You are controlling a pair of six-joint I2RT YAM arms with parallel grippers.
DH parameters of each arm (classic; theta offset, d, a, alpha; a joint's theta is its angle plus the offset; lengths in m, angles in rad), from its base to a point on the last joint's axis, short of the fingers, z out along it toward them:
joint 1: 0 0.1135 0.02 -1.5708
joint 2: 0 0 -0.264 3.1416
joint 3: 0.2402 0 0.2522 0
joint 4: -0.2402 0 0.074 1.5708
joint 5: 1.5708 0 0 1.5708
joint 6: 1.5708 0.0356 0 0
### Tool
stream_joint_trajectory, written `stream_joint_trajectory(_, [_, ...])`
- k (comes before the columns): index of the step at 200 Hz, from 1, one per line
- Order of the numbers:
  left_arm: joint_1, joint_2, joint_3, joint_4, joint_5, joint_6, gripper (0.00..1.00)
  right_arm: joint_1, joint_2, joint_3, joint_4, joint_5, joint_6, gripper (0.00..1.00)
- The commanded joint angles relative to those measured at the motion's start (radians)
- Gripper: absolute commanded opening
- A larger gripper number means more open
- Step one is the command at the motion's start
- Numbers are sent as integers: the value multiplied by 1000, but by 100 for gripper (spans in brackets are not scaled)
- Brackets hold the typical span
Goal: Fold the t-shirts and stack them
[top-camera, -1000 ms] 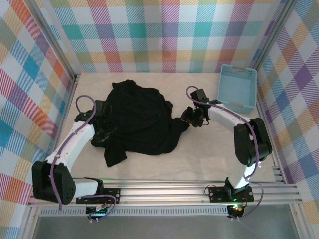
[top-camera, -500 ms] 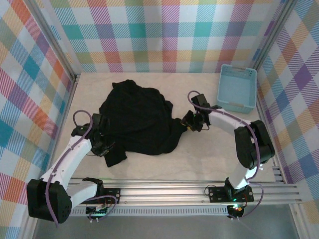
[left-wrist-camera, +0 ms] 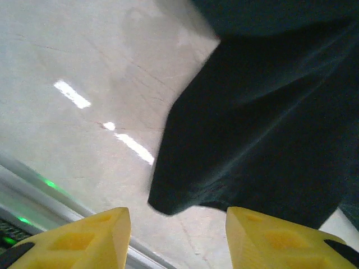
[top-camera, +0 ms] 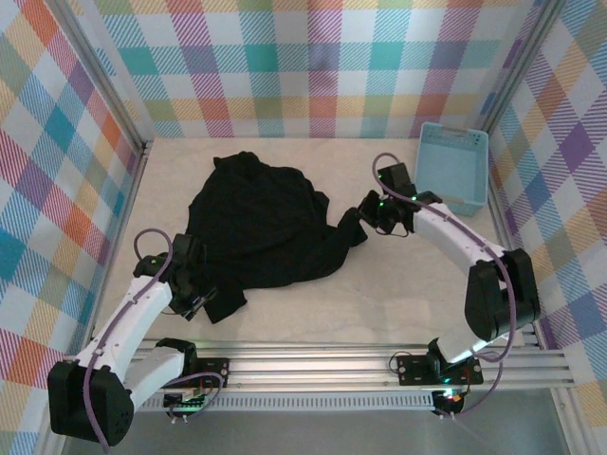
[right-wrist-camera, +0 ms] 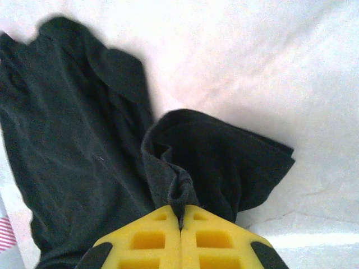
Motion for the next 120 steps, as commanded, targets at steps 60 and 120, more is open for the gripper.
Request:
stream_joint_trajectory(60, [-223, 138, -150, 241, 81, -236, 43, -40, -57, 39, -89, -6, -75, 0])
stream_joint_trajectory(120, [-422, 199, -64, 170, -29, -369, 49, -83, 0, 121, -130, -19, -132, 0])
